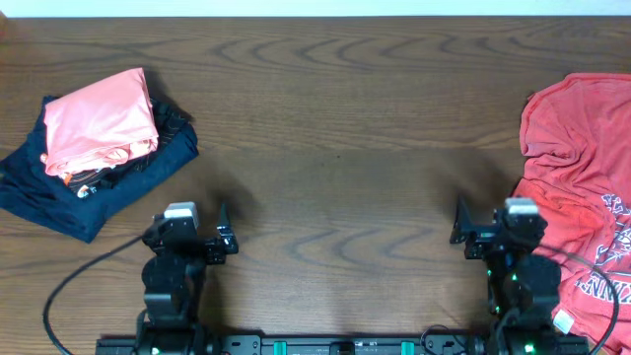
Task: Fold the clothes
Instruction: 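Grasp the red-orange T-shirt with the right gripper and drag it toward center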
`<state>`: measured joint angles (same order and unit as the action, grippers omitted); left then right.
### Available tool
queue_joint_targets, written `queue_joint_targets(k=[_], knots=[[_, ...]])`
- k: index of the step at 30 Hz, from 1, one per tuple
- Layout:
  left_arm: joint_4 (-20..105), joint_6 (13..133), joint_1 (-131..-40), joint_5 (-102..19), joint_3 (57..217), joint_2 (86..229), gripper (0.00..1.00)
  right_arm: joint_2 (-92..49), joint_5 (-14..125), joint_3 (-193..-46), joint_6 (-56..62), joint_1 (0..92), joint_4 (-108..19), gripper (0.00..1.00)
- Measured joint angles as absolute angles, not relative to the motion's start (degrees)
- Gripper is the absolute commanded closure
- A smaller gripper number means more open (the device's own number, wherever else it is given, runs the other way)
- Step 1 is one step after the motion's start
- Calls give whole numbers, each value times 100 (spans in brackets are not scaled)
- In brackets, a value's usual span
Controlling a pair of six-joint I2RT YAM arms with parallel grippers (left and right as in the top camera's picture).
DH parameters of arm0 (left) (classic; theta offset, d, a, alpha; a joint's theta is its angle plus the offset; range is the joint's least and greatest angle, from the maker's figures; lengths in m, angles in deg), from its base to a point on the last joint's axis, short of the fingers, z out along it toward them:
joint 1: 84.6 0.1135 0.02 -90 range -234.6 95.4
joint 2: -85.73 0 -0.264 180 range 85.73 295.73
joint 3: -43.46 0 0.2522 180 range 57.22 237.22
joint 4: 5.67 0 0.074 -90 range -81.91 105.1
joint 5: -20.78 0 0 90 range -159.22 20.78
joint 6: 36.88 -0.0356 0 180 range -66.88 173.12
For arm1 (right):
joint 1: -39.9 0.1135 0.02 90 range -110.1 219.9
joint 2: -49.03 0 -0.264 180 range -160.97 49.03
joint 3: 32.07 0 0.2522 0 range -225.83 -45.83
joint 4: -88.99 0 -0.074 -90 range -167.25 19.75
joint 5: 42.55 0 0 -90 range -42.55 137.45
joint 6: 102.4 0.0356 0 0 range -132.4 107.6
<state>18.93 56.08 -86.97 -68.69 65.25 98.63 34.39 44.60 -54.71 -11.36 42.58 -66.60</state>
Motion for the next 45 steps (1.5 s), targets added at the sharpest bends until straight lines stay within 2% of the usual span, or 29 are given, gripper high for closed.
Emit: queue_joint_targets(k=[13, 18, 24, 30, 36, 38, 39, 40, 41, 43, 44, 45], knots=[[3919, 5764, -8697, -6661, 9203, 12827, 2, -263, 4141, -8147, -907, 3882, -4493, 1], [4393, 5766, -8697, -6530, 9673, 13380, 2, -910, 4187, -8540, -865, 3863, -4334, 1], [4432, 5770, -8697, -6491, 9686, 13603, 2, -1597, 3107, -8553, -151, 3375, -3742, 1], [4430, 5779, -8697, -6489, 9688, 13610, 2, -2628, 2792, -8553, 321, 2643, -4000, 1], [4430, 5779, -8697, -6489, 9690, 13610, 2, -3513, 2978, -8553, 415, 2492, -4701, 8], [4430, 5779, -8697, -6489, 9690, 13610, 2, -3743, 3031, -8553, 411, 2492, -4804, 14], [4430, 5779, -8697, -6489, 9690, 13610, 2, -3883, 3072, -8558, 459, 2492, -4861, 22], [4430, 5779, -8697, -6489, 9690, 13610, 2, -3931, 3074, -8606, 468, 2494, -4907, 36], [4430, 5779, -8697, -6489, 9690, 13610, 2, -4014, 3107, -8643, 463, 2494, -4955, 56], [4432, 5779, -8697, -6489, 9690, 13610, 2, -4141, 3144, -8706, 498, 2496, -4992, 86], [4430, 5779, -8697, -6489, 9690, 13610, 2, -4187, 3153, -8728, 498, 2496, -4998, 99], [4430, 5779, -8697, -6489, 9690, 13610, 2, -4226, 3164, -8739, 498, 2496, -5007, 99]])
